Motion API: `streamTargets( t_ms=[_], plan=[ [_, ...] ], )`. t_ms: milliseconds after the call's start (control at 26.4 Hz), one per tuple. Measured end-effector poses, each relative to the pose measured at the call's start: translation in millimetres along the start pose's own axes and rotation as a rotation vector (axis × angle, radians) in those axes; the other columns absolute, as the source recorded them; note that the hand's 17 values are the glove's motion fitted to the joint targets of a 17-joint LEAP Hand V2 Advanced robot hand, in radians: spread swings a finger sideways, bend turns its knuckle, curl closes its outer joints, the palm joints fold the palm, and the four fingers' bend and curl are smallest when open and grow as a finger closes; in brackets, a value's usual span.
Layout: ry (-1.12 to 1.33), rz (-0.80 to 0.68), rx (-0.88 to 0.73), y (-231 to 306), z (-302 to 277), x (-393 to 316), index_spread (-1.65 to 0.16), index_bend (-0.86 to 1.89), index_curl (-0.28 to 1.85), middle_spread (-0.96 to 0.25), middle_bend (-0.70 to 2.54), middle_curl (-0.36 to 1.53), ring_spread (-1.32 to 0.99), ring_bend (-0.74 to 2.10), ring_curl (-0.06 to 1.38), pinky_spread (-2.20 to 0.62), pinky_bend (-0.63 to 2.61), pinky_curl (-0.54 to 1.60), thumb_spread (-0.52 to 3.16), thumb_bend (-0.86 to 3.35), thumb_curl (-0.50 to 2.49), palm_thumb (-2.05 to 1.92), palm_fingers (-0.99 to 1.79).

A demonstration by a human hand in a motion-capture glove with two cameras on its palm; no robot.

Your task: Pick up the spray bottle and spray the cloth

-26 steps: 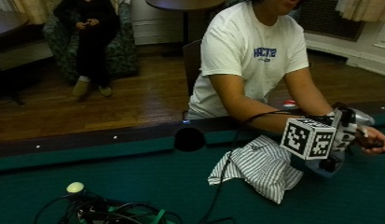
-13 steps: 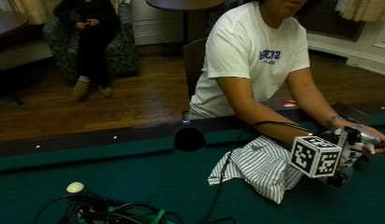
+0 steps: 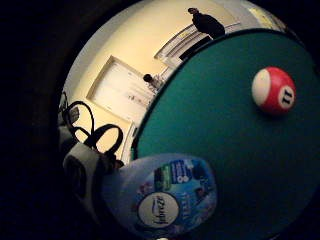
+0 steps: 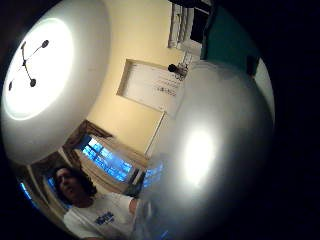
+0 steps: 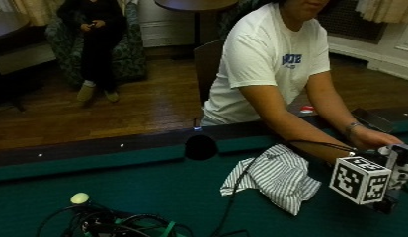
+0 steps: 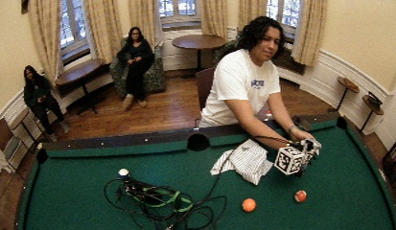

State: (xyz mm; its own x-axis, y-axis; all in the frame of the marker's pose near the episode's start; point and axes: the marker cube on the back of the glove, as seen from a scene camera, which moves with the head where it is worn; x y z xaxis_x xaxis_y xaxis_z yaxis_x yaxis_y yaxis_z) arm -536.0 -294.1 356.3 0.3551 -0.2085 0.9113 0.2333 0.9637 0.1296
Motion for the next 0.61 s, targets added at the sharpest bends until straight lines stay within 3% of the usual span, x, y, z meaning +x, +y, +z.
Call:
streamTargets(
  t_ms=[379, 607],
  plan=[
    [-0.038, 0.052, -0.092, 1.3, 2.4, 7.3, -0.30, 0.28, 0.68, -0.20, 0.68, 0.57, -0.20, 0.82, 0.49, -0.31, 0.51, 0.43, 0.38, -0.03, 0.85, 0.91, 1.37],
    [0.047, 0.114, -0.217, 20.3, -10.1, 17.2, -0.29, 0.19, 0.65, -0.18, 0.68, 0.56, -0.18, 0.75, 0.46, -0.22, 0.43, 0.40, 0.56, -0.06, 0.80, 0.82, 1.19]
  ],
)
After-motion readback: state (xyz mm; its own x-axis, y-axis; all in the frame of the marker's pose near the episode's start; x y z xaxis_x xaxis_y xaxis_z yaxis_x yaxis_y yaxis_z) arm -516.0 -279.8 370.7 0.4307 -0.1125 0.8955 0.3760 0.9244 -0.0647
